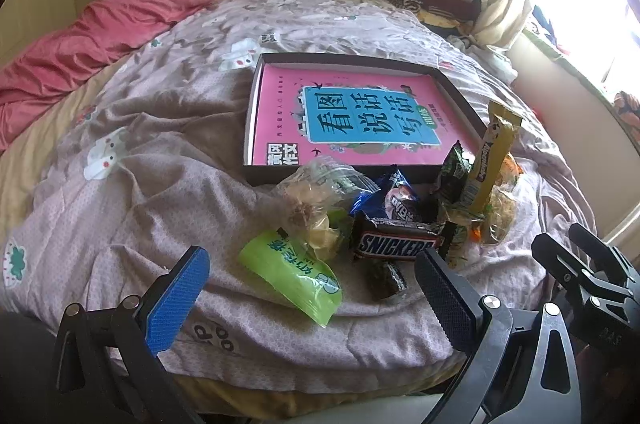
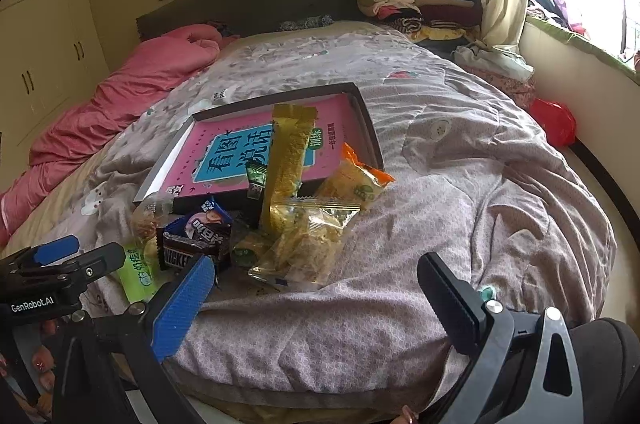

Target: Organize snacks

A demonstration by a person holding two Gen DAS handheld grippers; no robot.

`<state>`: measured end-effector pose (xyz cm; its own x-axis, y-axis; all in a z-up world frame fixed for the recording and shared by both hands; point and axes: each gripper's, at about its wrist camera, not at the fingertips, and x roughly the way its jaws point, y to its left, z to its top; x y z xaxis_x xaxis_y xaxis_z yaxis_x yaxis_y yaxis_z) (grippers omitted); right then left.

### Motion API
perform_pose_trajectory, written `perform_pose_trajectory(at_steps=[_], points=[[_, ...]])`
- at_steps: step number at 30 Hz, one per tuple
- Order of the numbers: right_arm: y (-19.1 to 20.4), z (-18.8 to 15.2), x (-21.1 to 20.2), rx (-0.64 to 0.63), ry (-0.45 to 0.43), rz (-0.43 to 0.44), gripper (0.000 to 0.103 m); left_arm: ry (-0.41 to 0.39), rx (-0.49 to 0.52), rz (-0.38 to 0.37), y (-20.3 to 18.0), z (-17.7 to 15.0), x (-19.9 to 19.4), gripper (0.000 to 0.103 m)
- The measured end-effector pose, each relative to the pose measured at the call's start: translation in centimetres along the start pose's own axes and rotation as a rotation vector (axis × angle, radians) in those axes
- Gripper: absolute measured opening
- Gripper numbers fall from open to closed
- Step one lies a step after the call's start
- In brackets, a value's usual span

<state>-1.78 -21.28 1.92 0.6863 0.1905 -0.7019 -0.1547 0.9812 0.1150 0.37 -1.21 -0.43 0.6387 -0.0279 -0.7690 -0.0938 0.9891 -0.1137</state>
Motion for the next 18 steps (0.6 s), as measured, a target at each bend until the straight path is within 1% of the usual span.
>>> perform_pose_trajectory(at_steps=[18], points=[[0.11,-0.08,0.15,-0.005,0.002,0.004,0.102,0.001,-0.001,-0.002,0.07,0.01,-0.07,0.102]])
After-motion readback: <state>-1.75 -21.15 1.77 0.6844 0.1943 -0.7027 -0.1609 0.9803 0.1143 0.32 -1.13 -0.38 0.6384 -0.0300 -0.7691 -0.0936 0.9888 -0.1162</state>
